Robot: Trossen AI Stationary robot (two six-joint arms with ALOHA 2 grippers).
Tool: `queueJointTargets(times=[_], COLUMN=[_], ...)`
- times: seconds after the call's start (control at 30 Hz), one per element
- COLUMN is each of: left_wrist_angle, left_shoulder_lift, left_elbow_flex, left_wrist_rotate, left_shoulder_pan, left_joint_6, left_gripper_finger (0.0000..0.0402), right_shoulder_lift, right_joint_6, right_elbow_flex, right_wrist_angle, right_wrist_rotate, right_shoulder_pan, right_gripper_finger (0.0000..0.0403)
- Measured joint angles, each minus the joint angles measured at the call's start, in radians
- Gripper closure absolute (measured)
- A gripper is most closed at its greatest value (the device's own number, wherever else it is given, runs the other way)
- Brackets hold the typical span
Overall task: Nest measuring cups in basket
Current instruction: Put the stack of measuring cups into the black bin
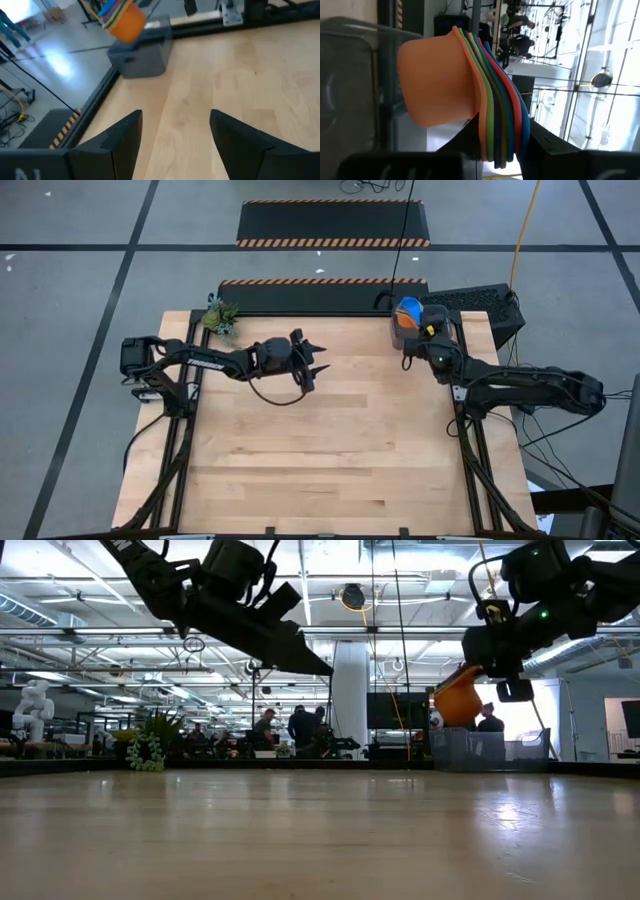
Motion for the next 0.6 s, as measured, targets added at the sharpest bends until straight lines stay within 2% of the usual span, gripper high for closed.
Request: queueJointTargets(times=[0.33, 0.5, 0.6], left_wrist_angle=[-0.039, -0.05, -0.062], left_shoulder_lift=[0.0, 0.0, 0.0], left_elbow_flex=[0.0, 0.0, 0.0], left_wrist_rotate=[0.001, 0.002, 0.002], left_shoulder_pan=[-0.014, -0.03, -0.037], left_joint_6=[-0.03, -0.037, -0.036], left_gripper_finger=[0.0167, 0.0167, 0.0167], right_shoulder_lift=[0.001, 0.001, 0.001], right_joint_6=[0.082, 0.127, 0.171], right_elbow_flex=[0.0, 0.0, 0.0], right_wrist_angle=[-0.126, -0.135, -0.154], right_wrist_rotate=[-0.011, -0.146, -0.161], right_shoulder_pan=[-0.059, -0.091, -0.118], right_gripper_finger=[0.0337, 0.0335, 0.0334])
